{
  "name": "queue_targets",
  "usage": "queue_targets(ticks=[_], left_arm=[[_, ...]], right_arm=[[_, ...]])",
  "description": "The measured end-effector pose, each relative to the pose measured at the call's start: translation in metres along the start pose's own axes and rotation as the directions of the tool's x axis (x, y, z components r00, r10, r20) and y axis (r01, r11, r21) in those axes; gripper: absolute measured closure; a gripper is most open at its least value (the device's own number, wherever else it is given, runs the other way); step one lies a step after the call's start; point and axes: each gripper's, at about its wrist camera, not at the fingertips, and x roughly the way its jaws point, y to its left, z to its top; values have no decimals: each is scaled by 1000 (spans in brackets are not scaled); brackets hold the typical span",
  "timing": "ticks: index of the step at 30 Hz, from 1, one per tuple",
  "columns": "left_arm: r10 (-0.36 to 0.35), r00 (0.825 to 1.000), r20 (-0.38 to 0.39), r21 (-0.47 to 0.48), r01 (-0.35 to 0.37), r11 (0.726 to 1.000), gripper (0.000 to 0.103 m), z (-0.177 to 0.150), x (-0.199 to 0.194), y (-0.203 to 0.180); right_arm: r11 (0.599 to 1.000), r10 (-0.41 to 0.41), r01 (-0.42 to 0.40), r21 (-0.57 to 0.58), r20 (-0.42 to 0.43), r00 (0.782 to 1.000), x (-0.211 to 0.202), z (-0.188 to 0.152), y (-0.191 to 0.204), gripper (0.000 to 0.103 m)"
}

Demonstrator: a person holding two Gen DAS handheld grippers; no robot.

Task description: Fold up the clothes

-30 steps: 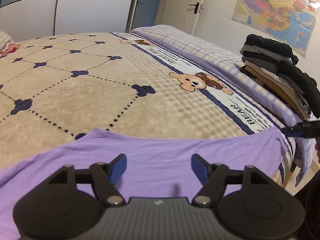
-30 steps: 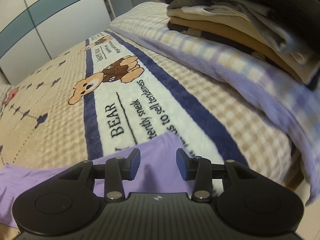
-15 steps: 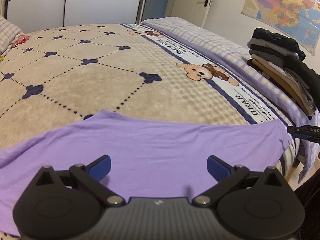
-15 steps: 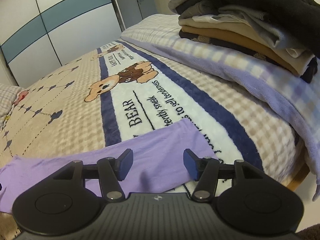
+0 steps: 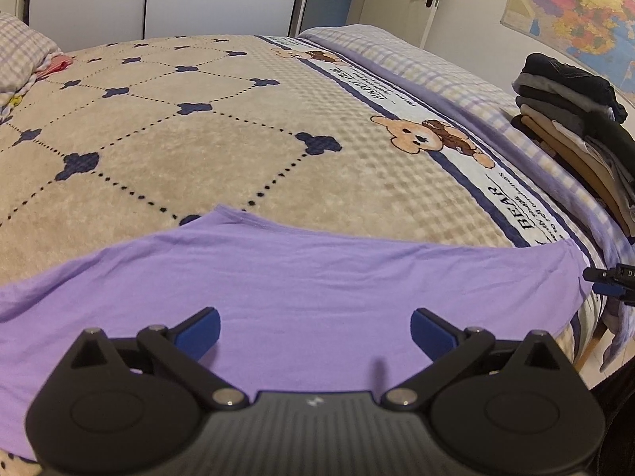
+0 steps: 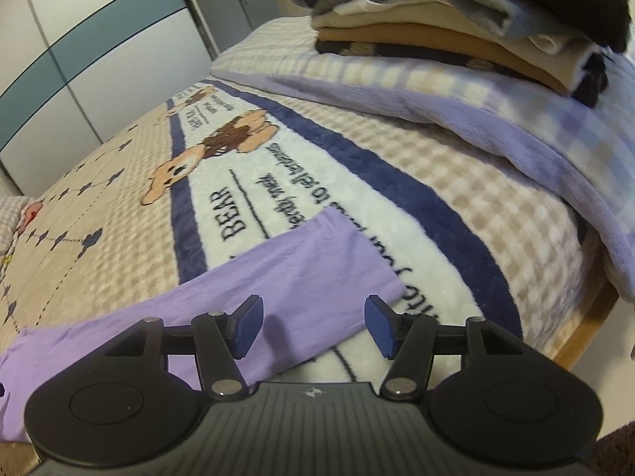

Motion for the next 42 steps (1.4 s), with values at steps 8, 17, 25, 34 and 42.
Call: queue_targets(ticks=[8, 17, 25, 34, 42], left_arm=[[-5, 1000, 2, 4, 5, 1000, 0, 0, -2, -1], [-6, 1000, 15, -11, 6, 1000, 0, 1, -7, 3], [-13, 1000, 24, -15, 13, 1000, 0, 3, -10, 3], [-10, 1000, 17, -12, 10, 1000, 0, 3, -9, 3], [-18, 1000, 13, -11, 18, 1000, 0, 2, -7, 3]], right_arm=[[1000, -2, 2, 2, -15, 1000, 6, -3, -1, 43], [1000, -24, 24, -19, -9, 1000, 10, -6, 3, 43], [996, -47, 47, -76, -5, 999, 11, -9, 12, 46], [992, -42, 41, -121, -9, 999, 10, -11, 19, 69], [992, -19, 17, -125, -16, 1000, 10, -12, 22, 81]])
